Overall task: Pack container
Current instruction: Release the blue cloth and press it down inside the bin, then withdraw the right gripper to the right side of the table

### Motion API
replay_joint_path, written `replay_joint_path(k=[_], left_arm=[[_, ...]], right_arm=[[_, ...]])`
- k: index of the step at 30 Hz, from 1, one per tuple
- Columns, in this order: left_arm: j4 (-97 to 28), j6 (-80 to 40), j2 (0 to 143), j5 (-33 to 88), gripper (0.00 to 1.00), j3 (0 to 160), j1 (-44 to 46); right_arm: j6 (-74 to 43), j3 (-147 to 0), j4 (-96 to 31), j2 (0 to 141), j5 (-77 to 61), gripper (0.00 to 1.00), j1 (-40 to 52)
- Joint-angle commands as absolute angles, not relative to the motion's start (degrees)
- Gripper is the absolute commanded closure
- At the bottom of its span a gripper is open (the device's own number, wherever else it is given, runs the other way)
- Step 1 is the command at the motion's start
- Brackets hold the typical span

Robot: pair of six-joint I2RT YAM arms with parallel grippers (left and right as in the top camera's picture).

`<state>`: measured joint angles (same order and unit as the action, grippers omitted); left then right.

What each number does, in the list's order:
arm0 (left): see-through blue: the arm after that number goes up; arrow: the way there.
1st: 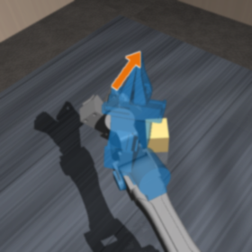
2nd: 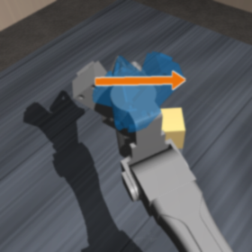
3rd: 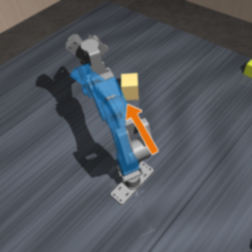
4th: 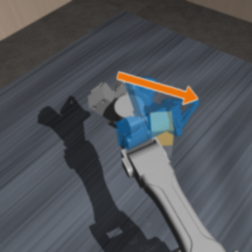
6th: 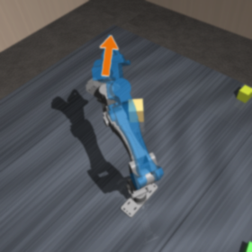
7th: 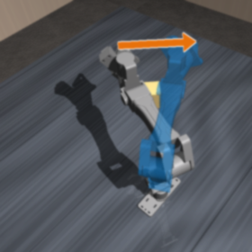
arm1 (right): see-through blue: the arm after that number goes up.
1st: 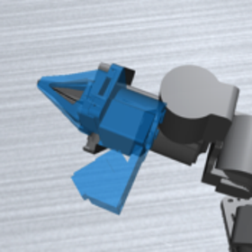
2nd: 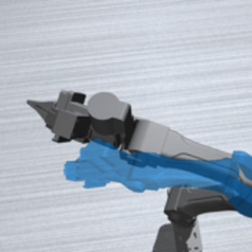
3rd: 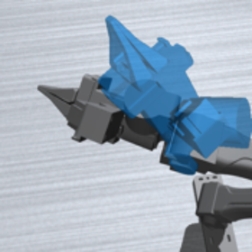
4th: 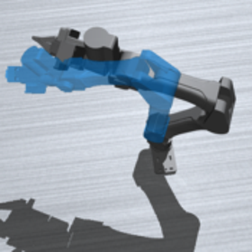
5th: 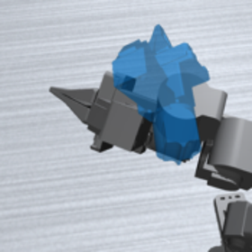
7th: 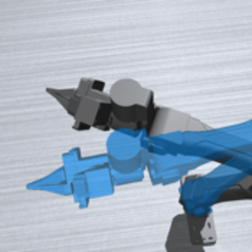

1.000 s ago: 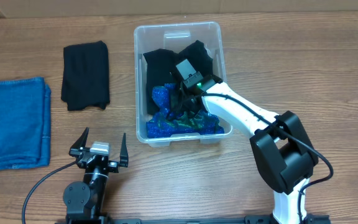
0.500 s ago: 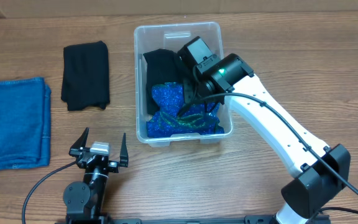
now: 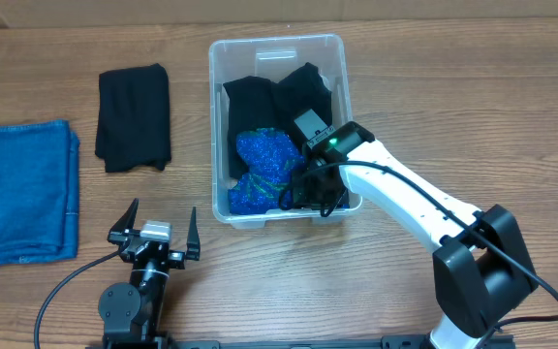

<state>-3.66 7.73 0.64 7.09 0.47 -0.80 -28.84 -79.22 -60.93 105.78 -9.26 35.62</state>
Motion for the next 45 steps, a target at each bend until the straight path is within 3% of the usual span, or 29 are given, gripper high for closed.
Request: replay_joint_path(k=[1,7,14,24,33,41,45], left_arm=[[-3.7,8.1,0.3,7.1,0.0,0.3,-1.1],[-3.7,8.1,0.3,7.1,0.0,0.3,-1.1],[-3.7,8.1,0.3,7.1,0.0,0.3,-1.1],[-3.7,8.1,0.3,7.1,0.0,0.3,-1.1],[-3.7,8.1,0.3,7.1,0.0,0.3,-1.1],[-3.7,8.1,0.3,7.1,0.0,0.3,-1.1],[-3.7,8.1,0.3,7.1,0.0,0.3,-1.1]], right_arm=[[-30.3,-75.5,-57.7,105.9,-10.4,0.53,35.7],[-31.8,-73.9,-54.8,105.6,-10.4,0.53,35.7],[-31.0,-97.1,-62.0,105.3,-6.1,0.5,35.7],[-30.9,-91.5,-45.3,112.4,-6.1,0.5,35.7],[-32.6,-93.0,-43.0,118.2,-2.3,0.5,36.6],[-31.1,-107.4,-56.8,103.4,5.7,0.37,32.6],[-35.7,-109.2,-65.1,94.9,8.2,0.16,25.7]])
